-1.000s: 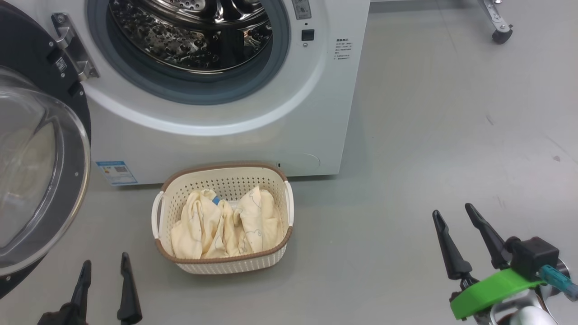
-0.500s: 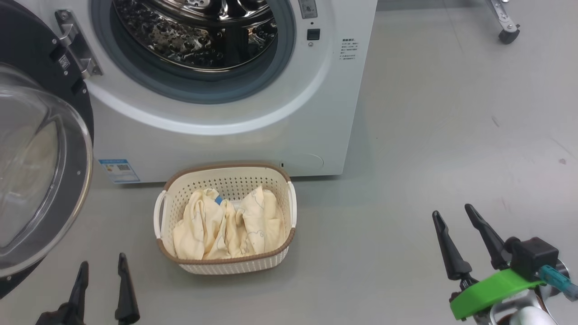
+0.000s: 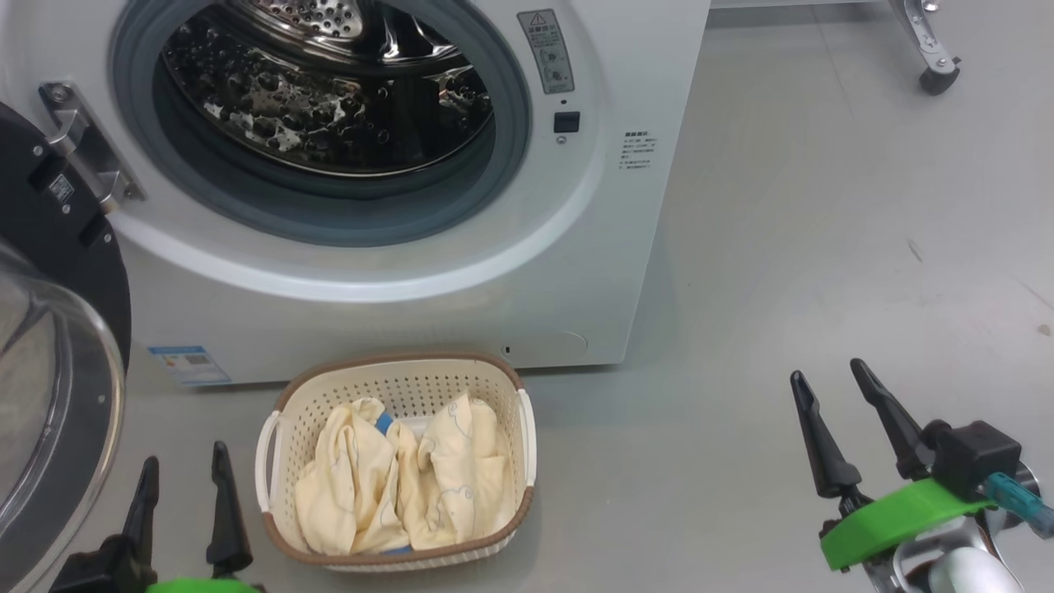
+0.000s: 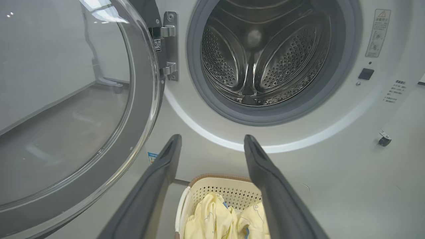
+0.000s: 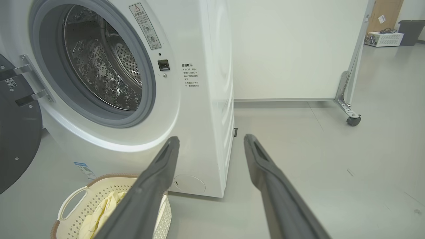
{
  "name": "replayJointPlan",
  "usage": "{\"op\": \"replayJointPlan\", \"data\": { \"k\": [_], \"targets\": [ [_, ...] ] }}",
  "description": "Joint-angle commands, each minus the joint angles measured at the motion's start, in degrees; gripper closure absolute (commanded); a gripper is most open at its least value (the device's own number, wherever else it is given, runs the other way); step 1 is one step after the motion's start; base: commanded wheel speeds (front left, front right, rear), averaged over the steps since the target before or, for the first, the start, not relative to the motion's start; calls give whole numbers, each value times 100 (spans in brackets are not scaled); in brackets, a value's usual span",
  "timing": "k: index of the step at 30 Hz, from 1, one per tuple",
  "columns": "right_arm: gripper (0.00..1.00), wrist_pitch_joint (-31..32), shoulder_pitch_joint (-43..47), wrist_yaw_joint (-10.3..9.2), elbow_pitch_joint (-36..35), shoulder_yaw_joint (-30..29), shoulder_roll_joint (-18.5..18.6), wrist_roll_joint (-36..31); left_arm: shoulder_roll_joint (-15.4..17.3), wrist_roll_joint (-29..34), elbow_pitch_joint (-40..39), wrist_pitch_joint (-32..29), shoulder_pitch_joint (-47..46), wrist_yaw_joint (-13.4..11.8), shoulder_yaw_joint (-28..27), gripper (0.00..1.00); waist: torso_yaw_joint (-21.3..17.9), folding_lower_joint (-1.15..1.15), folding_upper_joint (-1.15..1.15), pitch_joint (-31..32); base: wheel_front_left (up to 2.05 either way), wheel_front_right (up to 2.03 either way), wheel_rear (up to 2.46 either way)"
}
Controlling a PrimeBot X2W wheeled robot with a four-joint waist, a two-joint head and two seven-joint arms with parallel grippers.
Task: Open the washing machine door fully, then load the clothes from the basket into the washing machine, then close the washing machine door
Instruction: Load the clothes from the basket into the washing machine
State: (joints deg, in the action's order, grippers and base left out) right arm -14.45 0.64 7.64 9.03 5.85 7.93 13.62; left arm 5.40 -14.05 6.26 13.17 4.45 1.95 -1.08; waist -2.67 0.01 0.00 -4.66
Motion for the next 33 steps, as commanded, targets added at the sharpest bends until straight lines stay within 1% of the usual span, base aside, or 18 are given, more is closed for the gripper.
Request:
{"op": "replayJointPlan", "data": {
  "k": [1,6,17,28,33],
  "targets": [
    [0,-55,-219,-15,-157,85,96,27,73,-2,-136,87,-205,-43,-216,0,0,-1,0,-6,110,-110,0],
    [0,-55,-218,-15,-169,76,99,28,68,-4,-79,134,-203,-55,-225,0,4,-1,0,-35,64,-64,0],
    [0,-55,-201,-15,-234,24,93,36,50,21,-130,175,-178,20,-185,0,-9,-1,0,-159,1,-1,0],
    [0,-55,-347,-15,-301,45,53,43,33,36,-144,181,-505,68,-102,0,-60,-1,0,-628,0,0,0],
    [0,-55,-486,-15,-347,69,40,40,45,37,-96,182,-773,102,-47,0,-106,-1,0,-1016,0,0,0]
  ]
}}
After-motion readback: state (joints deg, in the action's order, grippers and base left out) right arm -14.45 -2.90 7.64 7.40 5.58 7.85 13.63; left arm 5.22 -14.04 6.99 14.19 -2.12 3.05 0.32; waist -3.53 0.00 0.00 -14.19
